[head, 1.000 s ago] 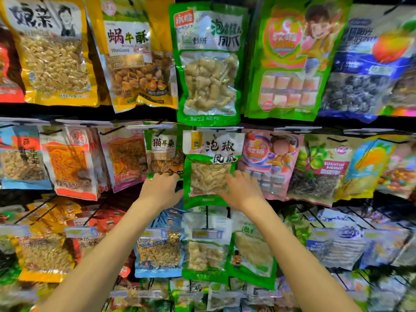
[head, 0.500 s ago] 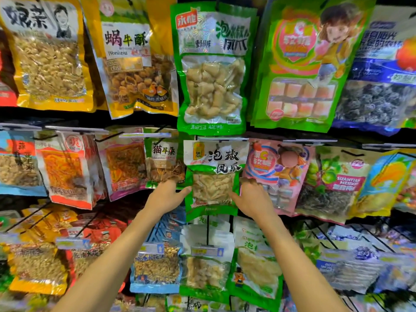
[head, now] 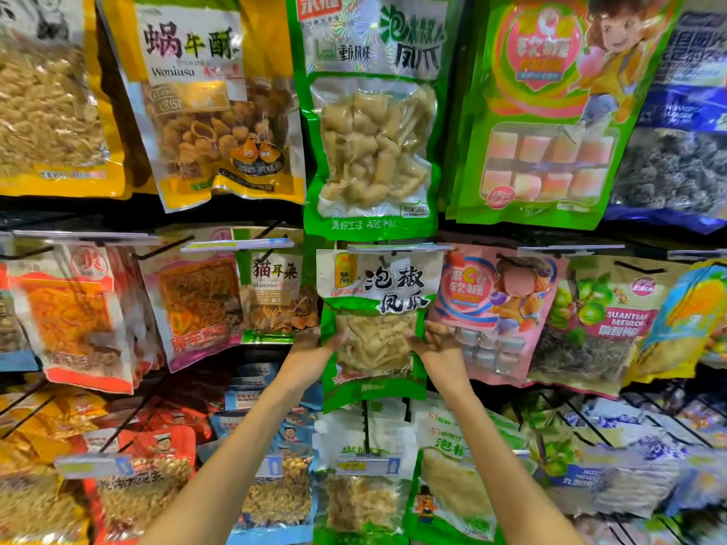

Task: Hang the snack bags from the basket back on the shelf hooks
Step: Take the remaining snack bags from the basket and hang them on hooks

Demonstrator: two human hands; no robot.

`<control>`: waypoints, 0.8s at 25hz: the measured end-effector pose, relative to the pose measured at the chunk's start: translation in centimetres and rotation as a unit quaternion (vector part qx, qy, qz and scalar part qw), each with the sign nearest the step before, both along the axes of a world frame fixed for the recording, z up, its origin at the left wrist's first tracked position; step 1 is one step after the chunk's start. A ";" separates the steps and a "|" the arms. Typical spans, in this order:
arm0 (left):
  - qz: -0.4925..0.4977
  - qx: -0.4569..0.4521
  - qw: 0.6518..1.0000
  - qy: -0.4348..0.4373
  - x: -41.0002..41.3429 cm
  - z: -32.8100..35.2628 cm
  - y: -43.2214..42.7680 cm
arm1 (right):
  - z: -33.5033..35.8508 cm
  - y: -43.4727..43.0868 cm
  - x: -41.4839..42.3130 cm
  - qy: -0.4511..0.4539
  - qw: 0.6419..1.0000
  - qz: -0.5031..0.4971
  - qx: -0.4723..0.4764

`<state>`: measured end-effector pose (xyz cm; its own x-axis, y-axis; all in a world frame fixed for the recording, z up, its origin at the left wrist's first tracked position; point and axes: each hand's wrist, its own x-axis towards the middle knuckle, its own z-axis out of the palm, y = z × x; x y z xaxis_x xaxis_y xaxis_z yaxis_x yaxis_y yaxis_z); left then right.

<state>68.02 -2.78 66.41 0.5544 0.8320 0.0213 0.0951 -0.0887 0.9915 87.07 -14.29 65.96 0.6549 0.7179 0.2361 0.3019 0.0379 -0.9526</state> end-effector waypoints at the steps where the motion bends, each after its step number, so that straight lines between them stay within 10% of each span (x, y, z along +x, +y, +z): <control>1: 0.003 0.013 1.000 0.012 0.1 0.1 -0.1 | 0.1 -0.1 -0.1 0.009 1.000 0.002 -0.005; 11: 0.086 0.016 0.991 0.098 3.4 -0.2 2.3 | 1.6 1.8 0.3 0.059 0.998 -0.008 -0.022; 20: 0.110 0.077 0.973 0.185 4.7 0.8 2.5 | 2.7 3.9 1.5 -0.226 0.949 -0.041 -0.216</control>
